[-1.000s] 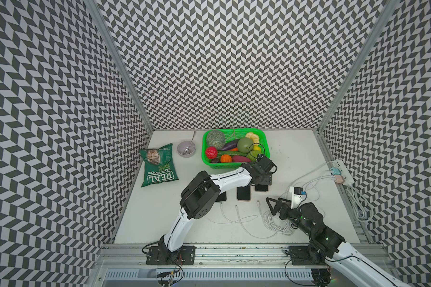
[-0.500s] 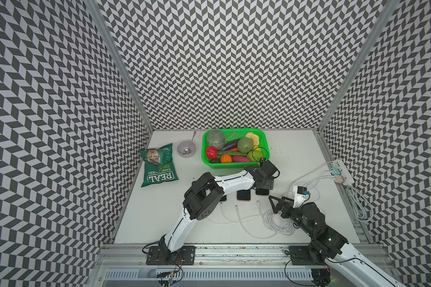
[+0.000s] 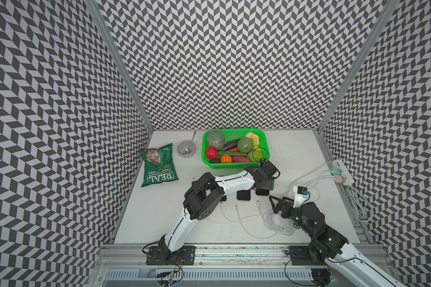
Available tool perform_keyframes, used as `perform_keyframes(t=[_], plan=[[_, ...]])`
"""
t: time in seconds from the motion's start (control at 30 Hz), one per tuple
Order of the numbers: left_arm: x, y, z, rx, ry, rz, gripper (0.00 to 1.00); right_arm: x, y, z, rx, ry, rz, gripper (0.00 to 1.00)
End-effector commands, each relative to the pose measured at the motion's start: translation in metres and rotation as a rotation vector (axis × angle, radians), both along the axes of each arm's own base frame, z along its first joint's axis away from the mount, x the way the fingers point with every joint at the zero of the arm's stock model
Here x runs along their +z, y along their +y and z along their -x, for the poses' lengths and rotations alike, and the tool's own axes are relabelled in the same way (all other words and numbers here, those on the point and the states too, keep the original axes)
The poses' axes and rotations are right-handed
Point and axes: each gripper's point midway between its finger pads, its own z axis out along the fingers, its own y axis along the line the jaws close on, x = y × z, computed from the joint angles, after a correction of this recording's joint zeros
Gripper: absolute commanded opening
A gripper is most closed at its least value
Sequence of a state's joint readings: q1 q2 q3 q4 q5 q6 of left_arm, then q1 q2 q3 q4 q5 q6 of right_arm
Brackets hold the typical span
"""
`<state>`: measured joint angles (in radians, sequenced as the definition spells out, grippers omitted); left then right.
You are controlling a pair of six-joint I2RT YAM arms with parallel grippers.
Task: Unplug the charging cable from the phone
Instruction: Place the phone at the center of the board.
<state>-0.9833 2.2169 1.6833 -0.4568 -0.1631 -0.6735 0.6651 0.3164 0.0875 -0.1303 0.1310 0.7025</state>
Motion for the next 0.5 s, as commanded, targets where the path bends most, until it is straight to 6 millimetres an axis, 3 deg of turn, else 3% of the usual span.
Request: perform_keyframes(t=[0.0,0.13,0.23,0.47], plan=[[0.006,-0.01,-0.001,-0.019,-0.017,0.03,0.91,0.022,0.001,-0.006,-0.009,-0.055,-0.012,1.0],[0.01,-0.011,0.0,-0.026,-0.023,0.04,1.0,0.023,0.001,-0.008,-0.015,-0.052,0.006,1.0],[0.015,-0.012,0.001,-0.033,-0.031,0.057,1.0,0.027,-0.001,-0.01,-0.026,-0.058,0.023,1.0],[0.055,-0.01,0.003,-0.047,-0.098,0.149,1.0,0.035,-0.007,-0.017,-0.067,-0.056,0.066,1.0]])
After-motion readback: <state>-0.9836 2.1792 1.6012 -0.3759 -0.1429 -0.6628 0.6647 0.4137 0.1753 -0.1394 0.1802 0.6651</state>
